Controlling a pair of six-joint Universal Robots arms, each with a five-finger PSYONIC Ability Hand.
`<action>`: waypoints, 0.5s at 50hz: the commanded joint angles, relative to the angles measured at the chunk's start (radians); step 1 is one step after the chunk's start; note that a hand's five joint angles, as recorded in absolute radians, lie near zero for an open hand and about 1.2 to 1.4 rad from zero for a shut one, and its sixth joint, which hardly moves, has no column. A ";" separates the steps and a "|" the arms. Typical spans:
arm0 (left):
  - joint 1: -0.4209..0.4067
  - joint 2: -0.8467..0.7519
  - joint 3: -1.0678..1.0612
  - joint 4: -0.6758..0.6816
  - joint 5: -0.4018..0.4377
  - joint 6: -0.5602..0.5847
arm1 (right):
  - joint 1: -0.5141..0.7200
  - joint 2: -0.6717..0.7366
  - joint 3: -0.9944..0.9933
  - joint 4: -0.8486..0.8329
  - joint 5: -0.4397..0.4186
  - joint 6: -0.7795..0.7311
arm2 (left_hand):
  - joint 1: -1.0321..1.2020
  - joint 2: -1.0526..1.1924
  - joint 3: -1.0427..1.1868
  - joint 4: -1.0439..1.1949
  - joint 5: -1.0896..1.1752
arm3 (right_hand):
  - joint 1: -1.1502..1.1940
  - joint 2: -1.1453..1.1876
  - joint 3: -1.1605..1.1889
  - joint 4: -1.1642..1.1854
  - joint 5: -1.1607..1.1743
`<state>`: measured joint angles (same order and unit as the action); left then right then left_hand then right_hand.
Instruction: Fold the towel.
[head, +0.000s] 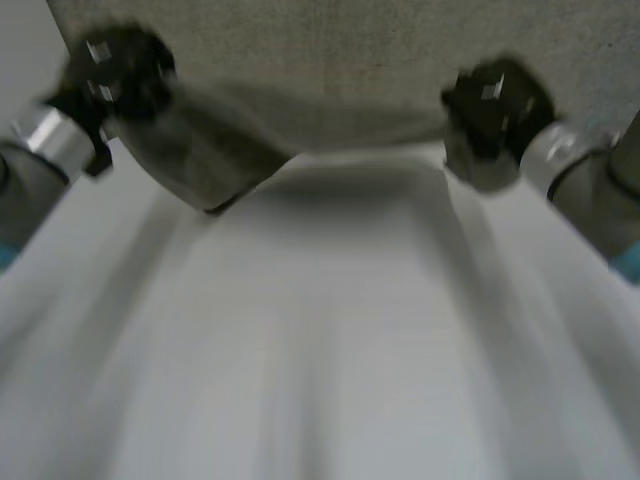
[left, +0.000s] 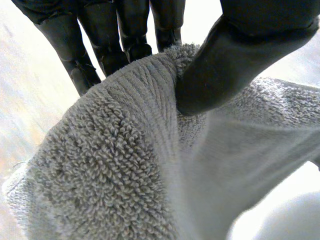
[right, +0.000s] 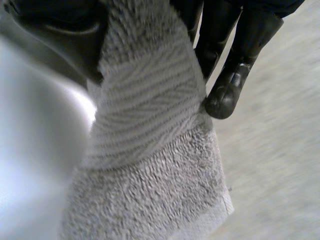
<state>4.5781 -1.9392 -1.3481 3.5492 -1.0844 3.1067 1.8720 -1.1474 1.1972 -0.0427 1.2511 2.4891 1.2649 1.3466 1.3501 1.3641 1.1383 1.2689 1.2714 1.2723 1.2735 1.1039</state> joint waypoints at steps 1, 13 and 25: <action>0.016 -0.026 -0.282 0.048 0.124 0.124 | -0.010 0.001 0.280 -0.031 -0.015 -0.145 | 0.131 0.050 0.046 0.032 0.083 | -0.071 -0.074 -0.074 -0.076 -0.081; 0.030 -0.057 -0.413 0.040 0.123 0.333 | -0.034 0.045 0.410 -0.033 0.050 -0.109 | 0.131 0.050 0.046 0.032 0.083 | -0.835 -0.837 -0.838 -0.839 -0.844; 0.041 -0.046 -0.419 0.042 0.121 0.328 | -0.060 0.044 0.363 0.084 0.082 -0.035 | 0.131 0.050 0.046 0.032 0.083 | -0.838 -0.840 -0.841 -0.842 -0.847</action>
<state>4.6132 -1.9913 -1.7671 3.5895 -0.9631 3.4422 1.8300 -1.1039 1.5841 -0.0190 1.3317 2.4418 1.2649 1.3466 1.3501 1.3645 1.1383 0.4561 0.4570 0.4579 0.4537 0.2484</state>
